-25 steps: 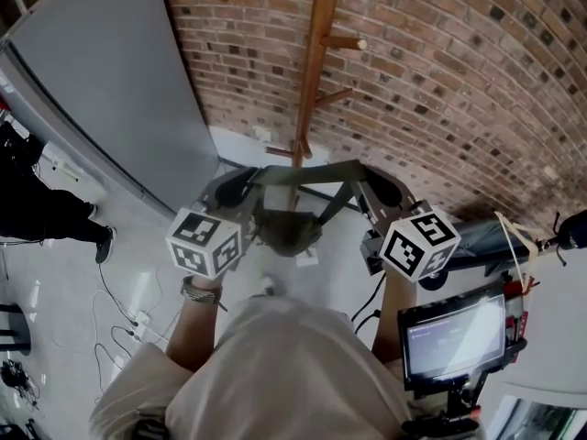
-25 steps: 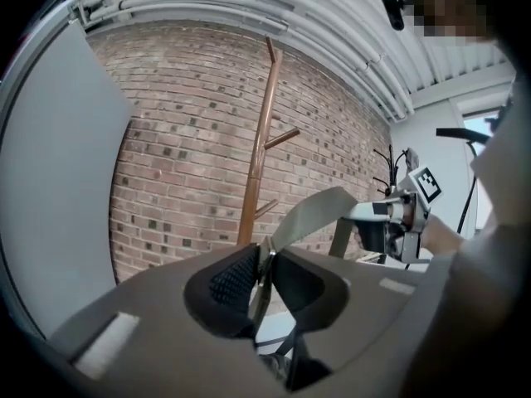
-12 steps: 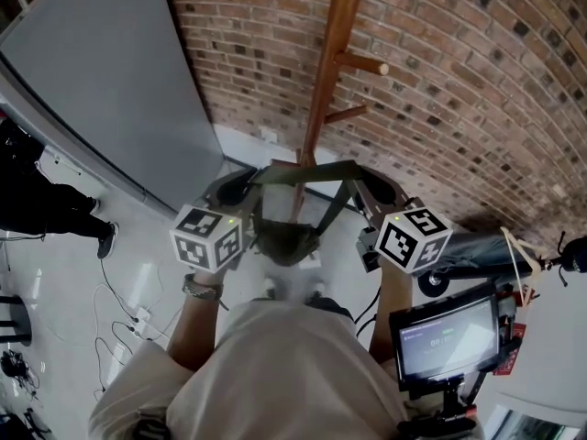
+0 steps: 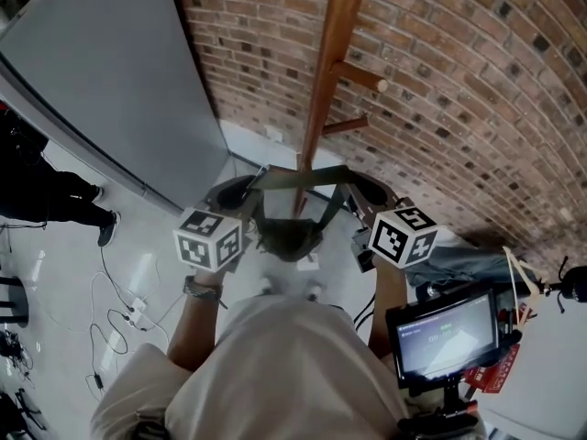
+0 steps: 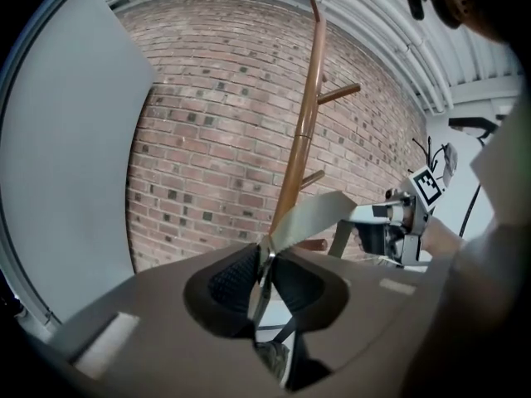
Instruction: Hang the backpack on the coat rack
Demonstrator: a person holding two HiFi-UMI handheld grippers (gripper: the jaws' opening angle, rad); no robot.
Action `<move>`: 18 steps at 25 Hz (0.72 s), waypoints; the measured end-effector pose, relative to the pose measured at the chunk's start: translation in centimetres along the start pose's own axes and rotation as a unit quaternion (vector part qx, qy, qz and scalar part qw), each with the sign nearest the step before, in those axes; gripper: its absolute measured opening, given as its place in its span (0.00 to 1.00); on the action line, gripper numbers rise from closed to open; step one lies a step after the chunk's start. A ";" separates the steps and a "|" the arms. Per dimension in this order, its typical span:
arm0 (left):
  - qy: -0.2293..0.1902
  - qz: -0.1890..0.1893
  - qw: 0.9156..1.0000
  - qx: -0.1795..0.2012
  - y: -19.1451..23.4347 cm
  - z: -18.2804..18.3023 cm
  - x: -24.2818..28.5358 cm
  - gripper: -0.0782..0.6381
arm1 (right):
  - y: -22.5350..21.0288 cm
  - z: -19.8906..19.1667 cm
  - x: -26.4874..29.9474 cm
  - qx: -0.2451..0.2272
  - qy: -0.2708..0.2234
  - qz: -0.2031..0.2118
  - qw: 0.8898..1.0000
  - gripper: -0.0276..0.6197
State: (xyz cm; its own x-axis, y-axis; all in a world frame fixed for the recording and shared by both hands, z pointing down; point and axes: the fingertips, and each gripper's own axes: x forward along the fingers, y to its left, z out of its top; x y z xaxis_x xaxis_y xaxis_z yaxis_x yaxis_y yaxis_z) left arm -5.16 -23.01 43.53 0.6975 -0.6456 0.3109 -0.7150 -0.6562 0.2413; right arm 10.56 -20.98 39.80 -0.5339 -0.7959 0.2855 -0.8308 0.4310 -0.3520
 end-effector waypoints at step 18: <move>0.056 0.001 0.998 -0.013 1.3 -3.3 3.7 0.18 | -3.7 -3.4 2.2 0.035 0.043 -0.015 0.998 0.06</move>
State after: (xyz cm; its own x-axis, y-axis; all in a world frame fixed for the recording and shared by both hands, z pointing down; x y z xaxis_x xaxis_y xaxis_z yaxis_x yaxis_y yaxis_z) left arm -3.68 -24.99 48.06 0.6869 -0.5985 0.4123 -0.7189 -0.6429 0.2644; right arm 11.93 -22.84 44.72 -0.5231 -0.7668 0.3720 -0.8352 0.3743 -0.4029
